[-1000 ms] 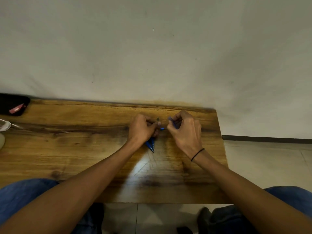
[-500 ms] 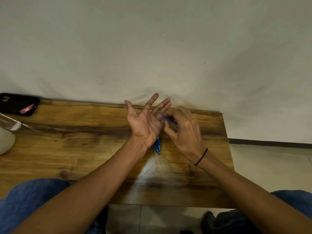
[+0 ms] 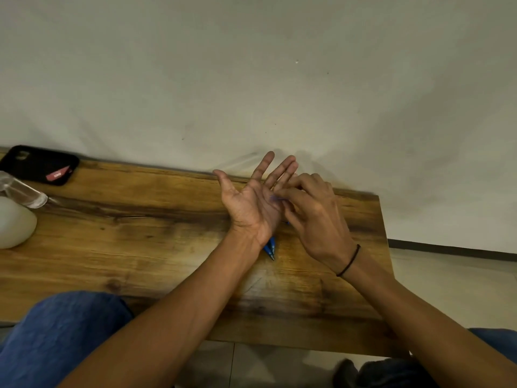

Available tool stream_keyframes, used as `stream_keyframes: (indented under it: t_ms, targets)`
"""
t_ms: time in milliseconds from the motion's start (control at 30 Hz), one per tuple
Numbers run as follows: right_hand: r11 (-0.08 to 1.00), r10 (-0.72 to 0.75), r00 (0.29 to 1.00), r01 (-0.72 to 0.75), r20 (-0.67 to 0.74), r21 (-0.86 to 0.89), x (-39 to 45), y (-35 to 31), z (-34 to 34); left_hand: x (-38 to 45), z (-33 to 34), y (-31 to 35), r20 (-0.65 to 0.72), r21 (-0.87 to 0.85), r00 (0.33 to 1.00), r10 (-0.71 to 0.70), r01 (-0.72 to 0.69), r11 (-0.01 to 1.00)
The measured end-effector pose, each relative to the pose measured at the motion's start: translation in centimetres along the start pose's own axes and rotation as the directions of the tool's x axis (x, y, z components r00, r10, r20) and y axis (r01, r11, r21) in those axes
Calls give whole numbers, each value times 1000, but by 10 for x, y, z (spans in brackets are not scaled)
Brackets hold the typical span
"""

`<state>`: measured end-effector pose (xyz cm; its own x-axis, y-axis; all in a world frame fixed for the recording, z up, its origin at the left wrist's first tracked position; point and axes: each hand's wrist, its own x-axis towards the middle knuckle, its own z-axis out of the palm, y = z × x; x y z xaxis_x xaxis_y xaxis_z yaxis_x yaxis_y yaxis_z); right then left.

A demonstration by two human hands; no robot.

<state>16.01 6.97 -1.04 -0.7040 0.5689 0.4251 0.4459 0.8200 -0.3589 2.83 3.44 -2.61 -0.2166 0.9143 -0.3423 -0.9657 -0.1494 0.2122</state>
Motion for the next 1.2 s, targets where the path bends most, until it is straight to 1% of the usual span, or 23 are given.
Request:
stream_keyframes:
  t_ms: [133,267,433,567,700,800,933,1033,1100,1133,1167,1200]
  targets:
    - [999,42,999,-42,6,3,2,-5,-1,2,-2,2,-38,40,999,2,-1,999]
    - [1000,-9,1000,9,9,-12,2,-1,-2,0,0,2,-2,38,1000,8,-8,999]
    - [999,47,999,-47,-12,-1,3,-6,-3,-1,2,2,-14,40,1000,4,-3,999]
    - [1000,-1,1000,1,5,5,3,-4,-4,-2,3,3,19,24,1000,-6,6,1000]
    - [999,41,999,-41,4,-1,2,-6,-4,-2,4,4,28,20,1000,-2,2,1000]
    - [1000,9,1000,-9,2,11,2,-3,-4,-3,5,4,56,9,998,-5,4,1000]
    - [999,49,999,-49,-1,23,2,-5,-4,-1,4,4,62,9,998,2,-3,1000]
    - [999,27,1000,-27,-4,17,2,-2,-4,-2,6,5,59,5,998,7,-7,1000]
    - [998,44,999,-44,-10,38,2,-1,-5,-3,6,7,38,47,999,14,-16,999]
    - [997,59,998,-57,-24,56,2,-1,-6,-3,7,9,11,96,1000,22,-23,995]
    - [995,77,996,-73,-44,73,3,0,-7,-2,8,13,-29,181,999,40,-34,983]
    - [992,97,993,-91,-67,86,3,1,-8,-1,9,17,-81,320,994,78,-48,946]
